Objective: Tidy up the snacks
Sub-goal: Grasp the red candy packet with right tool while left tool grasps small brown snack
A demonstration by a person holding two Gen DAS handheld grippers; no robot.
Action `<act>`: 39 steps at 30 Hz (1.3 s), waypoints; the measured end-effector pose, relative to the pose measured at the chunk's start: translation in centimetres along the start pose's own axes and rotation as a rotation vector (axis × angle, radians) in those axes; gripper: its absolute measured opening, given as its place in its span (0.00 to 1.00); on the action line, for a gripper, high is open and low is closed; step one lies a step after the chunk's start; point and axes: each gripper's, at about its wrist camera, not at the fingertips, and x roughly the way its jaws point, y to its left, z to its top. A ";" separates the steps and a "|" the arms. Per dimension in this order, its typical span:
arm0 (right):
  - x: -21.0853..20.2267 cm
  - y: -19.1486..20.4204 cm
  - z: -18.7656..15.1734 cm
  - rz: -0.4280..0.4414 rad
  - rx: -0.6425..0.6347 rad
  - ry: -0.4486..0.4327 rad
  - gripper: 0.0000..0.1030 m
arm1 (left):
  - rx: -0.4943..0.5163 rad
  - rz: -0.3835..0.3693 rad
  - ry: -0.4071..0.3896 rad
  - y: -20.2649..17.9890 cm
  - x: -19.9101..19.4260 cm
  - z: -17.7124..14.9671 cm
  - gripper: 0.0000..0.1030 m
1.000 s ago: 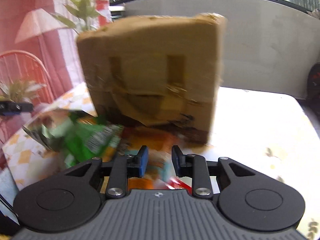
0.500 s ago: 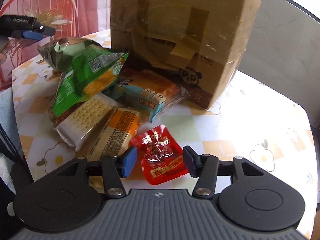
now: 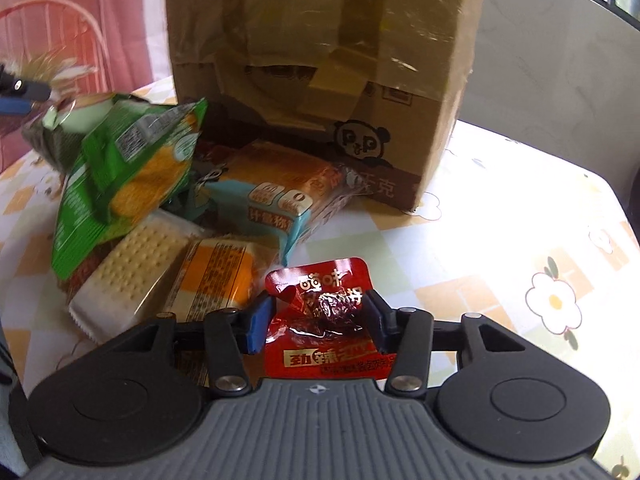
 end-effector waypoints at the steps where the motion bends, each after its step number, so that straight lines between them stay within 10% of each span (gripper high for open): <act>1: 0.0 -0.1 -0.1 -0.008 0.012 -0.009 0.44 | 0.001 0.000 0.000 0.0 0.0 0.0 0.84; 10: -2.1 0.1 -0.2 -0.052 0.129 -0.109 0.16 | 0.001 -0.002 -0.003 1.1 0.4 0.4 0.78; 24: -6.2 0.8 3.4 -0.012 0.218 -0.233 0.13 | -0.049 0.107 0.017 7.5 -0.1 0.6 0.60; 32: -5.9 2.4 5.2 0.047 0.197 -0.220 0.13 | 0.263 0.108 0.067 3.4 2.7 -2.2 0.49; 39: -6.2 3.0 5.6 0.051 0.205 -0.228 0.13 | 0.351 -0.034 0.127 1.7 6.1 -2.8 0.49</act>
